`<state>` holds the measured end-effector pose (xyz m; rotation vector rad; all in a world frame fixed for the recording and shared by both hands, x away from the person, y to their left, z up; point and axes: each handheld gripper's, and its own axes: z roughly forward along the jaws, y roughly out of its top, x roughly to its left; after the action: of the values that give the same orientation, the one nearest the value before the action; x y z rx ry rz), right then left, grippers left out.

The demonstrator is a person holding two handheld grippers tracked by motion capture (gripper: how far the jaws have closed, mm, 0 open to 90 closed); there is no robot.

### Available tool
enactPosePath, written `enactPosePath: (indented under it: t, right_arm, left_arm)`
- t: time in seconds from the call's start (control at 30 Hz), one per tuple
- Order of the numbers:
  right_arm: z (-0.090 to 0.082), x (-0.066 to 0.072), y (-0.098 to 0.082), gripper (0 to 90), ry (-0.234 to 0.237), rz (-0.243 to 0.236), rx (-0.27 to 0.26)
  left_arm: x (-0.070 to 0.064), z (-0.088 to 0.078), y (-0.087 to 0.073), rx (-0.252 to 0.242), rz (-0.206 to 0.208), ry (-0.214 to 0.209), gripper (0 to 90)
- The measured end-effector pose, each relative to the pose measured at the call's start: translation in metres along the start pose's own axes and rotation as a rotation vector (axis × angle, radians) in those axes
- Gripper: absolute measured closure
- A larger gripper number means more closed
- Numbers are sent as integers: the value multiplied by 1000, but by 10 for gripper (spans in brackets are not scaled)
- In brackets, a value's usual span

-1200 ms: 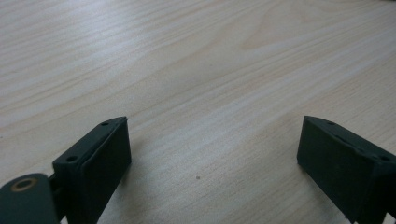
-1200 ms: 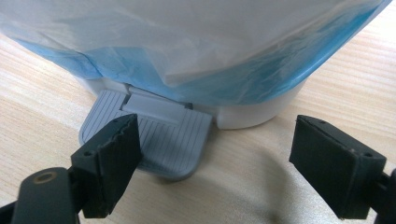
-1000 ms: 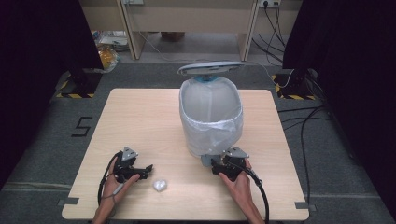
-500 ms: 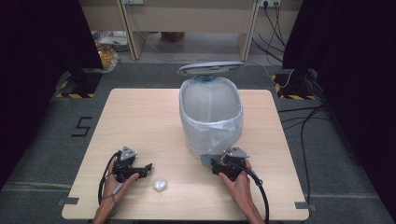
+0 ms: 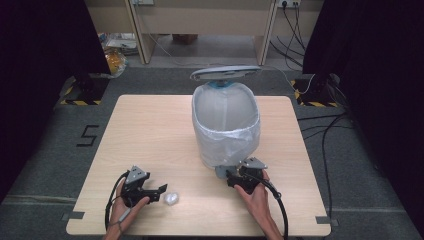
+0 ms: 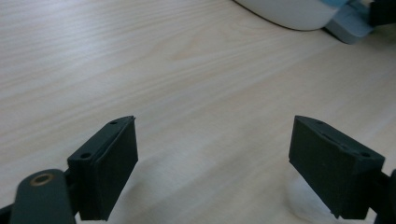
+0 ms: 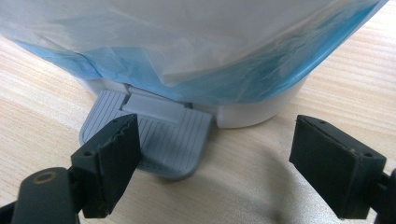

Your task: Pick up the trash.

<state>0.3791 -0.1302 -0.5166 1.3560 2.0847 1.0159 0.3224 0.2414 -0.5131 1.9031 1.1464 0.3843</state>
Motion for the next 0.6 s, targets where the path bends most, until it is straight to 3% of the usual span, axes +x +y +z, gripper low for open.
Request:
enactPosePath:
  t: [0.23, 0.33, 0.47, 0.6]
  right_arm:
    - [0, 0, 0, 163, -3, -10, -3]
    - [0, 0, 0, 163, -3, -8, -2]
    - [0, 0, 0, 163, -2, -8, -2]
    - [0, 0, 0, 163, -3, -11, -3]
  left_arm:
    - [-24, -9, -8, -32, 36, -26, 151]
    - [-28, -7, -9, -33, 41, -32, 151]
    - [-36, -2, -12, -8, 66, -44, 152]
    - [-39, 4, -14, 24, 77, -44, 217]
